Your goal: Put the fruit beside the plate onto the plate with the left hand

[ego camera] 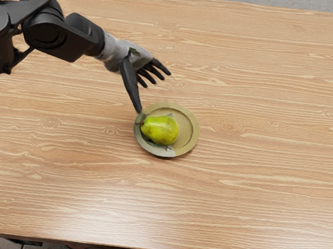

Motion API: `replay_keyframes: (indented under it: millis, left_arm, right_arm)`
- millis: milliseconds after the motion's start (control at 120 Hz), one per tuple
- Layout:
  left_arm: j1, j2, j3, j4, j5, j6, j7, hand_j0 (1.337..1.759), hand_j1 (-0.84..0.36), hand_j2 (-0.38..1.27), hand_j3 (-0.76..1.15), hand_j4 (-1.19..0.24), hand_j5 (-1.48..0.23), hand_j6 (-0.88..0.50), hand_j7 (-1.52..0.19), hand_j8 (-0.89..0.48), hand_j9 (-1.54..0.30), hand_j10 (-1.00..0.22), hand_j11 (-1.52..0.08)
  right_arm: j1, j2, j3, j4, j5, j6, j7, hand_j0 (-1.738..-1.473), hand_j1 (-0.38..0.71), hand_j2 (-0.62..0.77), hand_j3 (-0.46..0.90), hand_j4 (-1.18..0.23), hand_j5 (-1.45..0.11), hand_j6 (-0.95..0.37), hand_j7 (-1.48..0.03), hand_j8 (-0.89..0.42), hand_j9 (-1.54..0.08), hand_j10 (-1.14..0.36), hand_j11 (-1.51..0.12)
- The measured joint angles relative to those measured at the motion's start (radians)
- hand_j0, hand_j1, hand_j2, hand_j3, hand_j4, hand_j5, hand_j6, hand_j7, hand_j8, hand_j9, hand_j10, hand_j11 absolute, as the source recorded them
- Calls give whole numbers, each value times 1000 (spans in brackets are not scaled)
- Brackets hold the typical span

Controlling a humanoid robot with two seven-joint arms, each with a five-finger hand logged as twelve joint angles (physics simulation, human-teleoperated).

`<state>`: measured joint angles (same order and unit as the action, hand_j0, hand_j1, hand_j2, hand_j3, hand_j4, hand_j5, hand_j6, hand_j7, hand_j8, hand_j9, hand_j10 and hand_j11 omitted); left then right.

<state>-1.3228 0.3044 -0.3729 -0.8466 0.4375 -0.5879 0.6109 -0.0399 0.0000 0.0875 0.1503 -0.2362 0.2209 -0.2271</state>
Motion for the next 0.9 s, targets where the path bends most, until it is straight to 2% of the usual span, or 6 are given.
replay_keyframes:
  millis: [150,325,600,900]
  left_arm:
    - [19,105,-22,1,-143,-18,0,1658,298,18,0,-43,-73,-34,-73,-34,-74,-48,-74]
    - [139,218,-32,1,-292,-22,0,1658,322,8,0,-24,-37,-20,-37,-20,-38,-26,-38]
    - [211,414,-35,1,-533,-23,0,1658,335,3,0,-12,-18,-11,-18,-11,-18,-12,-18]
    - [254,586,-35,3,-620,-24,0,1658,338,1,0,-8,-12,-7,-12,-7,-12,-8,-12]
  right_arm:
    - [0,0,0,0,0,0,0,-1658,-322,-5,0,-22,-29,-22,-29,-22,-29,-22,-29]
    - [0,0,0,0,0,0,0,-1658,-322,-5,0,-22,-29,-22,-29,-22,-29,-22,-29]
    - [0,0,0,0,0,0,0,-1658,-322,-4,0,-22,-29,-22,-29,-22,-29,-22,-29]
    - [0,0,1,-1,0,0,0,-1658,-322,-4,0,-22,-29,-22,-29,-22,-29,-22,-29]
